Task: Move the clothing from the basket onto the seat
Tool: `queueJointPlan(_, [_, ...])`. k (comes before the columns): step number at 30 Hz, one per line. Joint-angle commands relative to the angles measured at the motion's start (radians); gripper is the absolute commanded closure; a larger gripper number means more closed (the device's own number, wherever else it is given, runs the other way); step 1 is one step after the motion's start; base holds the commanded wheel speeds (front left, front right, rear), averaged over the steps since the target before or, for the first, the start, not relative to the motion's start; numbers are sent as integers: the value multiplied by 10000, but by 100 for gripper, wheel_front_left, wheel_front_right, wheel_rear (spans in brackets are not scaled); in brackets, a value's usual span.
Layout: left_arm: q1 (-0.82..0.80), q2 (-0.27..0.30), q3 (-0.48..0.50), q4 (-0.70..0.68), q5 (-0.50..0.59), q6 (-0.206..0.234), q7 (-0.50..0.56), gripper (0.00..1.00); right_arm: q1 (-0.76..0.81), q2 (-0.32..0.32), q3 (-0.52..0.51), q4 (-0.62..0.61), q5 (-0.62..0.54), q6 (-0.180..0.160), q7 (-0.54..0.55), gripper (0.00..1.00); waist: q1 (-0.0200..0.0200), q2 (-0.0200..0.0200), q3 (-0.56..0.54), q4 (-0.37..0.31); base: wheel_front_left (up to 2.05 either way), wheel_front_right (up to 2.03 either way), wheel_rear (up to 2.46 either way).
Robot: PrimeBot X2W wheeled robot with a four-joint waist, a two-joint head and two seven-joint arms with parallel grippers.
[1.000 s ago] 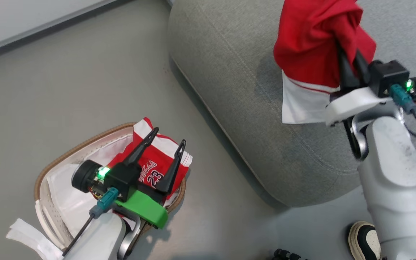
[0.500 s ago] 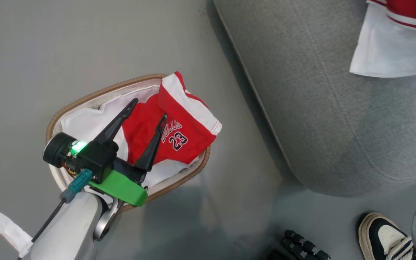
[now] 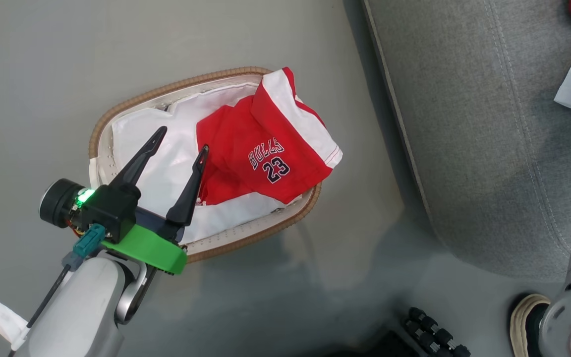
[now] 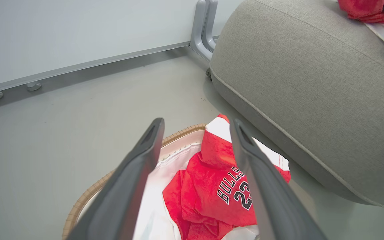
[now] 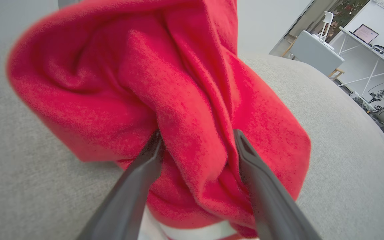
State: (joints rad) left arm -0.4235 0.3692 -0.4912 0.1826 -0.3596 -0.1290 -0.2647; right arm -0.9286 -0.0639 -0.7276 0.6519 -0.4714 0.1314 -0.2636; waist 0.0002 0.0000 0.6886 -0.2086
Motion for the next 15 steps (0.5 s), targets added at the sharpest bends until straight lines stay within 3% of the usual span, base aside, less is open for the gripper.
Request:
queueJointPlan(1, [30,-81,79,71,-15,-33,6,0,424,23,64,-103,163,-14,-17,0,-2,0,-185,13,0,0,0])
queueJointPlan(15, [778,-868,1248,1161,148,-34,6,0,3536,111,2906,-1859,2644,-14,-17,0,-2,0,-2065,256,0,0,0])
